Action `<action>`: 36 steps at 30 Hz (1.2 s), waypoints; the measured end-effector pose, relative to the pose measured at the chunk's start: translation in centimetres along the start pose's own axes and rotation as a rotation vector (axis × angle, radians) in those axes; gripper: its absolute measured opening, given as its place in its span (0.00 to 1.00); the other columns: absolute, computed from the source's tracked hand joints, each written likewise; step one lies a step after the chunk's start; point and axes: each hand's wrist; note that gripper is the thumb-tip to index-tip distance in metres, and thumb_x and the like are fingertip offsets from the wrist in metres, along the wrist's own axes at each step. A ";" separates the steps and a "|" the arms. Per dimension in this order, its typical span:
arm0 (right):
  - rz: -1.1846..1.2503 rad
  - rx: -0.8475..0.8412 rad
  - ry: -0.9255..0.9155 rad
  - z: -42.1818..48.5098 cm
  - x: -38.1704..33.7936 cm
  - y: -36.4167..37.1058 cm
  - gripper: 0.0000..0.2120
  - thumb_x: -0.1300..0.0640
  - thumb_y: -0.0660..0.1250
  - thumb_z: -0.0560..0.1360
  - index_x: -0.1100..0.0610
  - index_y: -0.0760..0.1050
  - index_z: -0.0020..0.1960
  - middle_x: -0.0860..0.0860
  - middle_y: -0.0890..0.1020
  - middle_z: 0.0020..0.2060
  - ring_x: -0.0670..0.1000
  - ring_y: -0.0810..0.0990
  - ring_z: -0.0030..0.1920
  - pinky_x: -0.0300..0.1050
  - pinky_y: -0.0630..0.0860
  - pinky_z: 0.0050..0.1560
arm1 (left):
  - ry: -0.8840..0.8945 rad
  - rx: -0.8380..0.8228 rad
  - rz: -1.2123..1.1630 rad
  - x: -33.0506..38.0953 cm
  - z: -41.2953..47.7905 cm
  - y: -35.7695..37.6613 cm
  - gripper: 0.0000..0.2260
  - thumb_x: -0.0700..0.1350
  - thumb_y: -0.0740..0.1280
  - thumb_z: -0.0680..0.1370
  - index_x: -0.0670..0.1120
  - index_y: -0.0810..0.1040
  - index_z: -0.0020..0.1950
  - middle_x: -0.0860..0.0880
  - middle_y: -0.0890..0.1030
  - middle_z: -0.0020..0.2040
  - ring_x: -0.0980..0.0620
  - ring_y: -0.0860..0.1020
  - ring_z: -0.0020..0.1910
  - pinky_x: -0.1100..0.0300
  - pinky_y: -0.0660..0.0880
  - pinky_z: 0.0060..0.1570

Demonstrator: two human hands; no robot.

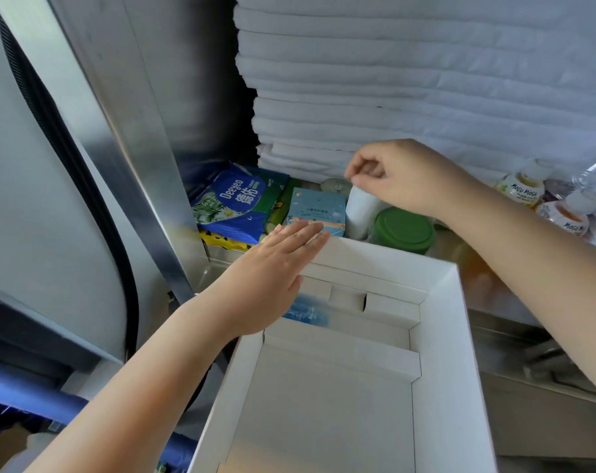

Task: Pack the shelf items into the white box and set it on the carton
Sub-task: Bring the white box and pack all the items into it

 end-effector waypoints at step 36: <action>-1.108 -0.490 -0.188 10.9 1.3 6.7 0.16 0.63 0.63 0.76 0.60 0.71 0.63 0.55 0.71 0.61 0.56 0.73 0.58 0.45 0.67 0.43 | -0.024 -0.025 0.056 0.2 0.0 -0.2 0.28 0.44 0.51 0.82 0.53 0.37 0.76 0.57 0.38 0.76 0.60 0.34 0.73 0.71 0.23 0.60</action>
Point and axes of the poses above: each hand's wrist, its own z-axis towards the middle knuckle, its own y-axis out of the palm, x = y × z
